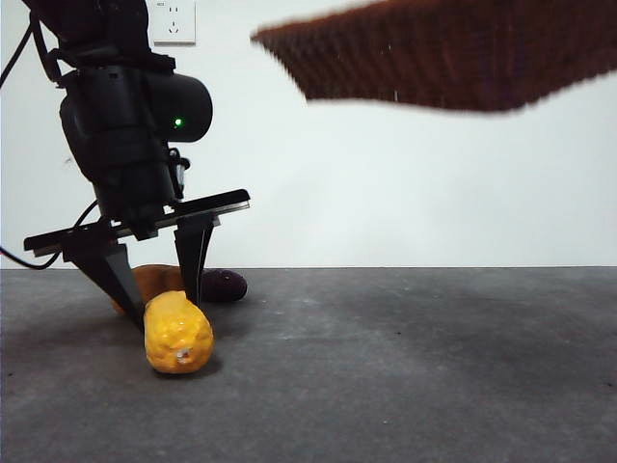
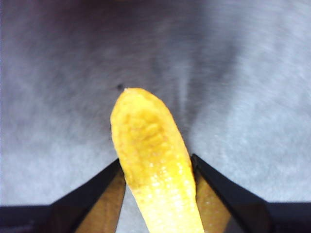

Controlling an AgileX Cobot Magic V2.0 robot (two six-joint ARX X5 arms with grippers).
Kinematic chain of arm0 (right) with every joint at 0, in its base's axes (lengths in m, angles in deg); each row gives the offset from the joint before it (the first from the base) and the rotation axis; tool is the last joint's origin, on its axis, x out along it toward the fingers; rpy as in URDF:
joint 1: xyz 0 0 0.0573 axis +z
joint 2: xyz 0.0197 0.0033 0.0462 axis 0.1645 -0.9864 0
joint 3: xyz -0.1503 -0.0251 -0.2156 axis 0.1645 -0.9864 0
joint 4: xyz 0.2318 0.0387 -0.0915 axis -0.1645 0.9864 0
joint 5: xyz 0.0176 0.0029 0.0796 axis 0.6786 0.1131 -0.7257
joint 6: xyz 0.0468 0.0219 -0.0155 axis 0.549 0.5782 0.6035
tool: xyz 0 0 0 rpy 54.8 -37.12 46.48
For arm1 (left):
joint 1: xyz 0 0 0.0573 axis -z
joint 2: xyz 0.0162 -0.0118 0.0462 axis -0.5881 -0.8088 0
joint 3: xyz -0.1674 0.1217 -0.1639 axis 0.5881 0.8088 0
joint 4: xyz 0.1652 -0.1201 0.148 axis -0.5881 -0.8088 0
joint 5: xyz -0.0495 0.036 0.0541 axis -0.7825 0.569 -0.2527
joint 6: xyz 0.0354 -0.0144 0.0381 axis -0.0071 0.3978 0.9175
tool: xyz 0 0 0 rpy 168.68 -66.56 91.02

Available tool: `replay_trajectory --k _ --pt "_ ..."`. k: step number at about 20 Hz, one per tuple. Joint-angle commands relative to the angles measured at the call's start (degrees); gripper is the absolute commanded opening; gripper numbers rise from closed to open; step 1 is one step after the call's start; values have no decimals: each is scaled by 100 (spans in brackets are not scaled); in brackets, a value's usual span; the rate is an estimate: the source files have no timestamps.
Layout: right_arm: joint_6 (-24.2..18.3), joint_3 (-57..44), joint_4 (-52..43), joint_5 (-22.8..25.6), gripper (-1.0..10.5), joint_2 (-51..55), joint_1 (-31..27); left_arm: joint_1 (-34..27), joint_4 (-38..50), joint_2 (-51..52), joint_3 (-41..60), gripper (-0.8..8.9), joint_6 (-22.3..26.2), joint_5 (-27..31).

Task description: Help me put the vegetables on the table into the basket

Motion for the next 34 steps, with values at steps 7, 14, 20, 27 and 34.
replay_trajectory --k 7,14,20,27,34 --pt "1217 -1915 -1840 264 -12 -33 -7 190 -107 1600 20 -9 2006 232" --pt "2087 -2907 -2916 317 -12 -33 9 778 -63 3064 20 -9 2238 -341" --pt "2511 -3287 -3453 225 -12 -31 402 1926 1322 2566 20 -9 1582 -444" --pt "2612 -3287 -3528 358 -12 -31 651 2015 1779 1222 20 -9 999 -560" --pt "2605 -3287 -3508 356 -12 -31 649 2009 1633 1038 20 437 782 -616"
